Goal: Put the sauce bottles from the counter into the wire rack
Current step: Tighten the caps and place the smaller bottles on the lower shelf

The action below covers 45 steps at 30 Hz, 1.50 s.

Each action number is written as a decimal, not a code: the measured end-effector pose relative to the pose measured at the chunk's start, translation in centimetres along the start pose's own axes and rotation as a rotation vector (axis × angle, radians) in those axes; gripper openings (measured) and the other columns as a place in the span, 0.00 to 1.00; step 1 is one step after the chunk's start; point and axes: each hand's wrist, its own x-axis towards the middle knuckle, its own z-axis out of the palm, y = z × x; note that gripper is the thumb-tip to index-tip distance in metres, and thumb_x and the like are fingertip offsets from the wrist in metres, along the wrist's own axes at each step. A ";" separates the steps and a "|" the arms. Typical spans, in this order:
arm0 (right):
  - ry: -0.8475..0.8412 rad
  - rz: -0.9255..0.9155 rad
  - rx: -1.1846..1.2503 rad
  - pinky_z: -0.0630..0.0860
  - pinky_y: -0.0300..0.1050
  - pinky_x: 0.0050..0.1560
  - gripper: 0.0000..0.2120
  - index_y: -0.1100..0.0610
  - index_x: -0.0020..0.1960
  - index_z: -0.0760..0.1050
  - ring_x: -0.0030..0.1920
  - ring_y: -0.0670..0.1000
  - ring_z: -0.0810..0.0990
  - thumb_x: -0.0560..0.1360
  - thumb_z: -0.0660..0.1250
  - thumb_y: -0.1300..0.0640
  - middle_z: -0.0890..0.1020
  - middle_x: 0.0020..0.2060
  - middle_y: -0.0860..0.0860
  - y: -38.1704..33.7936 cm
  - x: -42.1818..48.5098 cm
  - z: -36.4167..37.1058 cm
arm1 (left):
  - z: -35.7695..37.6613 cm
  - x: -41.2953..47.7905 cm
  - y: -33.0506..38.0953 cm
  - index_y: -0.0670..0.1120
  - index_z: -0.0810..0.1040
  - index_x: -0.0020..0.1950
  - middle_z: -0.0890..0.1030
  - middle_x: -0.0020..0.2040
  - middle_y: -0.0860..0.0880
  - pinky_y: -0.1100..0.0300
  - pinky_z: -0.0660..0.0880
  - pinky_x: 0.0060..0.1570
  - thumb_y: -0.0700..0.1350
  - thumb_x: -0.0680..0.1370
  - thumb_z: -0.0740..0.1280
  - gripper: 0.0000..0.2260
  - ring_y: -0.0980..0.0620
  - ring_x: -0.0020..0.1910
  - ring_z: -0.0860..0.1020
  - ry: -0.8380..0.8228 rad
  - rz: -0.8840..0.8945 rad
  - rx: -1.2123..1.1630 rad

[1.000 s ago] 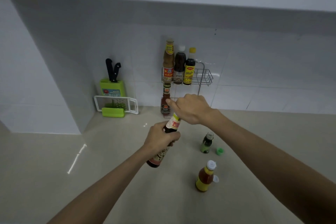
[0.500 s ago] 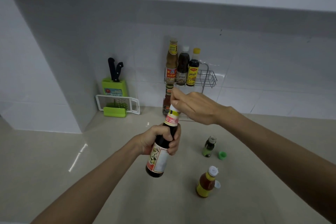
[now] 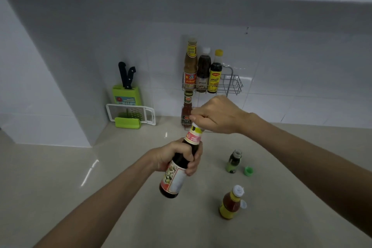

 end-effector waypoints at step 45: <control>0.096 0.752 0.929 0.72 0.37 0.26 0.18 0.56 0.49 0.78 0.34 0.45 0.78 0.73 0.69 0.41 0.81 0.38 0.49 1.7 0.0 7.1 | -2.4 3.2 -4.9 0.47 0.79 0.54 0.86 0.49 0.48 0.49 0.80 0.56 0.42 0.57 0.82 0.27 0.49 0.49 0.84 0.760 0.006 0.336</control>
